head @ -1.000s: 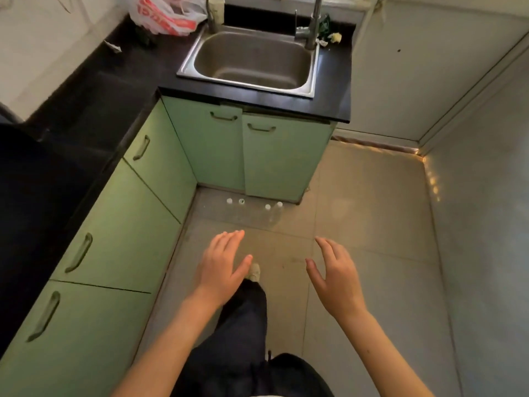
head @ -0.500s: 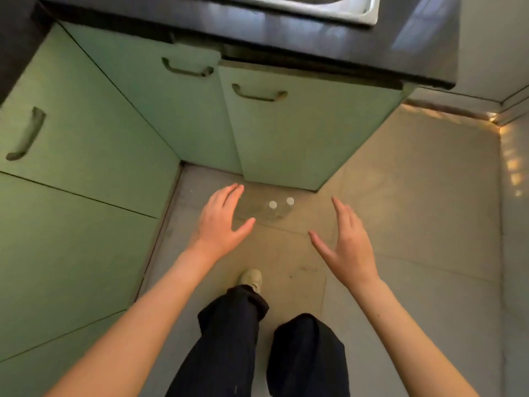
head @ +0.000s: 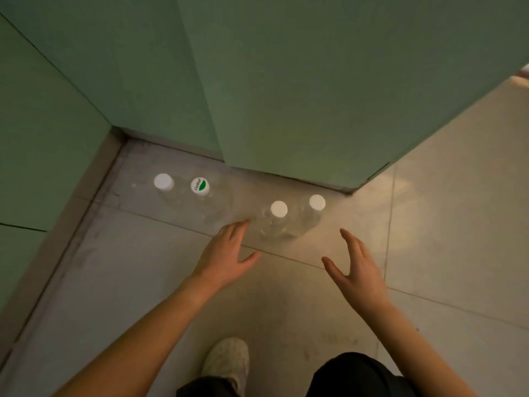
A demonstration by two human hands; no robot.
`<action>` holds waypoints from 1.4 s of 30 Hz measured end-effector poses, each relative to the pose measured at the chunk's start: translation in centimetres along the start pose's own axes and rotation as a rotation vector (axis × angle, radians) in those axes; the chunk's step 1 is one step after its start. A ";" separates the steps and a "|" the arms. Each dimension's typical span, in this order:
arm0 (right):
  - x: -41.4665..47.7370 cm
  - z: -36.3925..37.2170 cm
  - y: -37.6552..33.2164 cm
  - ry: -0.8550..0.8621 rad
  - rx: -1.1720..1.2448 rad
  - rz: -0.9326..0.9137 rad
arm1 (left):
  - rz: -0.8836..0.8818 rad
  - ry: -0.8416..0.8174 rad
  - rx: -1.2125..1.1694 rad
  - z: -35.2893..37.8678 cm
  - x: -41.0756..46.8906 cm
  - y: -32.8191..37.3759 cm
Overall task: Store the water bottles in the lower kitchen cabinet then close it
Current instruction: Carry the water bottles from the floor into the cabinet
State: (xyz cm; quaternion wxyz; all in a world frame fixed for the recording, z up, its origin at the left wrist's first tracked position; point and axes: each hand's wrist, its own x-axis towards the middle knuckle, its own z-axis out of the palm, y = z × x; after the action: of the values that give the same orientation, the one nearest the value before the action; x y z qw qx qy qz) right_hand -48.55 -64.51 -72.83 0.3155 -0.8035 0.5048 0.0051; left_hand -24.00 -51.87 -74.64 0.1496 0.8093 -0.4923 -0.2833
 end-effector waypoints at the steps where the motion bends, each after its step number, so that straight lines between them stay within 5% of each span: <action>1: 1.1 1.5 0.8 -0.005 0.018 0.006 | -0.010 -0.004 -0.029 1.3 0.9 -0.8; 12: 9.1 6.5 1.3 0.027 0.529 -0.029 | -0.121 0.164 -0.501 6.8 7.3 0.4; 21: 9.2 7.5 0.3 0.057 0.489 -0.016 | -0.246 0.244 -0.529 7.0 6.0 0.6; 26: 2.5 5.8 -1.4 -0.055 0.478 0.108 | -0.424 0.156 -0.514 5.4 -0.3 1.6; 32: -9.7 -4.6 -6.3 -0.156 0.622 0.299 | -0.528 0.011 -0.471 -4.8 -11.1 8.0; 42: -29.7 -32.8 -21.8 -0.193 0.761 0.332 | -0.582 0.101 -0.403 -31.2 -28.2 27.5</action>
State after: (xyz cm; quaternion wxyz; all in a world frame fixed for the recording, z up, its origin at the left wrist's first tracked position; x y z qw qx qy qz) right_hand -55.53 -50.92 -25.96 0.6300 -0.5336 0.5614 -0.0558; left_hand -34.70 -41.07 -26.69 0.2433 0.8829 -0.1674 -0.3650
